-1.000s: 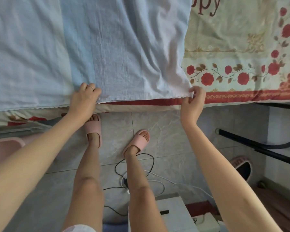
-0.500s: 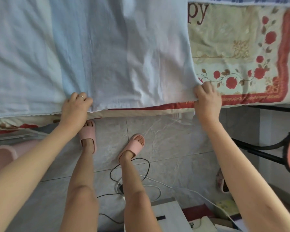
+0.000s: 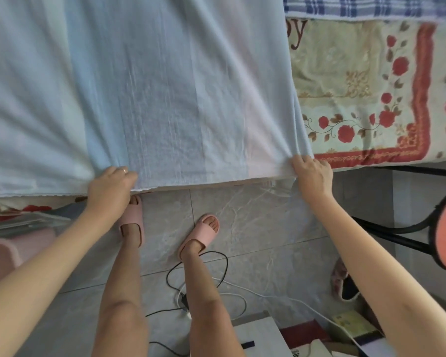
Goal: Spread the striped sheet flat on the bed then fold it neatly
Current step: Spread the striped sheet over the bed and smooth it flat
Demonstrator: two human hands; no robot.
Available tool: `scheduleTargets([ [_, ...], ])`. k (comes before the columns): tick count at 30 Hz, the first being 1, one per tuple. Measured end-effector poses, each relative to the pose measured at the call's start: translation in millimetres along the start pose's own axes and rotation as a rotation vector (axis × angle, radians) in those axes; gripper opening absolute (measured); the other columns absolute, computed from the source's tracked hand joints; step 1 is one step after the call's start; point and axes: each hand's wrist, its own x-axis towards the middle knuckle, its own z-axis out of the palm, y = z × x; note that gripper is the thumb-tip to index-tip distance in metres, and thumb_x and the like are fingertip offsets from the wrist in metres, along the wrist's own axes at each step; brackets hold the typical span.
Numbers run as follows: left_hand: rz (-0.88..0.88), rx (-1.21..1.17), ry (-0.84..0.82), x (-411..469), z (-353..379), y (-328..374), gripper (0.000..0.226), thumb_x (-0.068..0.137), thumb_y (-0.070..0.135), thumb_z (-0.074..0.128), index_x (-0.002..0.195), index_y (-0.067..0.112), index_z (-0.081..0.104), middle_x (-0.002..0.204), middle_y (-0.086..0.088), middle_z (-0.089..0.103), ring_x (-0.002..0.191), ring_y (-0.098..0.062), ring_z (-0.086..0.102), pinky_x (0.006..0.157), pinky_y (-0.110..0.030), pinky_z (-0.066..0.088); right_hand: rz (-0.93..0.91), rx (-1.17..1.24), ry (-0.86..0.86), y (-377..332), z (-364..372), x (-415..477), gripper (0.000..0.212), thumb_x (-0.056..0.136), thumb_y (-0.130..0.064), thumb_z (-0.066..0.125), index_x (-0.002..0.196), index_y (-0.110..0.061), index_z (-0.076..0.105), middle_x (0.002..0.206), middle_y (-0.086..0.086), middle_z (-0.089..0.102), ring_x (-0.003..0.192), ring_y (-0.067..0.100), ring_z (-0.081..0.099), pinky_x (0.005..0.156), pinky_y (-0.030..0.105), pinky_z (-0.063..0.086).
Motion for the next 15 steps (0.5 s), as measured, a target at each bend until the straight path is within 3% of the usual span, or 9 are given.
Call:
scheduleTargets([
  [3, -0.078, -0.001, -0.102, 15.6, 9.7, 4.4, 0.027, 0.059, -0.026, 0.054, 0.065, 0.000, 0.058, 0.068, -0.016, 0.055, 0.071, -0.033, 0.056, 0.047, -0.029, 0.029, 0.165, 0.296, -0.127, -8.8, 15.6, 18.6, 0.035, 0.081, 0.012, 0.050, 0.113, -0.004, 0.052, 0.113, 0.015, 0.053, 0.097, 0.033, 0.055, 0.070, 0.034, 0.039],
  [5, -0.101, 0.026, -0.108, 18.1, 9.4, 7.6, 0.025, 0.060, -0.024, 0.055, 0.068, 0.000, 0.059, 0.071, -0.017, 0.057, 0.074, -0.034, 0.056, 0.049, -0.030, 0.030, 0.325, 0.534, 0.007, -16.0, 12.5, 25.8, 0.032, 0.081, 0.010, 0.048, 0.109, -0.003, 0.056, 0.119, 0.016, 0.047, 0.110, 0.035, 0.044, 0.086, 0.036, 0.036],
  [8, 0.002, 0.073, -0.022, 12.5, 9.4, 17.2, 0.031, 0.049, -0.023, 0.060, 0.069, 0.001, 0.056, 0.069, -0.018, 0.054, 0.067, -0.034, 0.055, 0.050, -0.035, 0.038, 0.550, 0.791, 0.277, -14.1, 1.6, 40.2, 0.031, 0.090, -0.004, 0.045, 0.120, -0.005, 0.052, 0.120, 0.011, 0.051, 0.110, 0.028, 0.047, 0.093, 0.034, 0.033],
  [10, 0.092, 0.108, 0.032, 11.4, 16.0, 26.8, 0.034, 0.050, -0.020, 0.063, 0.075, 0.002, 0.055, 0.075, -0.016, 0.053, 0.068, -0.032, 0.054, 0.052, -0.036, 0.038, 0.634, 1.065, 0.229, -12.6, -9.2, 59.6, 0.040, 0.094, -0.018, 0.045, 0.132, -0.003, 0.044, 0.117, 0.007, 0.051, 0.104, 0.021, 0.051, 0.092, 0.031, 0.041],
  [12, 0.150, 0.108, 0.063, 17.3, 21.4, 42.2, 0.035, 0.055, -0.017, 0.064, 0.083, 0.002, 0.057, 0.081, -0.015, 0.054, 0.069, -0.031, 0.054, 0.052, -0.036, 0.039, 0.632, 1.194, 0.152, -11.0, -19.4, 80.8, 0.047, 0.092, -0.027, 0.050, 0.131, -0.002, 0.043, 0.108, 0.003, 0.052, 0.096, 0.018, 0.052, 0.086, 0.033, 0.045],
  [15, 0.170, 0.090, 0.102, 33.6, 23.5, 67.3, 0.026, 0.066, -0.010, 0.056, 0.088, 0.003, 0.059, 0.081, -0.014, 0.056, 0.065, -0.030, 0.056, 0.045, -0.034, 0.042, 0.557, 1.184, 0.036, -9.2, -31.3, 111.0, 0.029, 0.095, -0.032, 0.050, 0.113, -0.009, 0.050, 0.092, -0.003, 0.053, 0.083, 0.015, 0.050, 0.066, 0.027, 0.040],
])
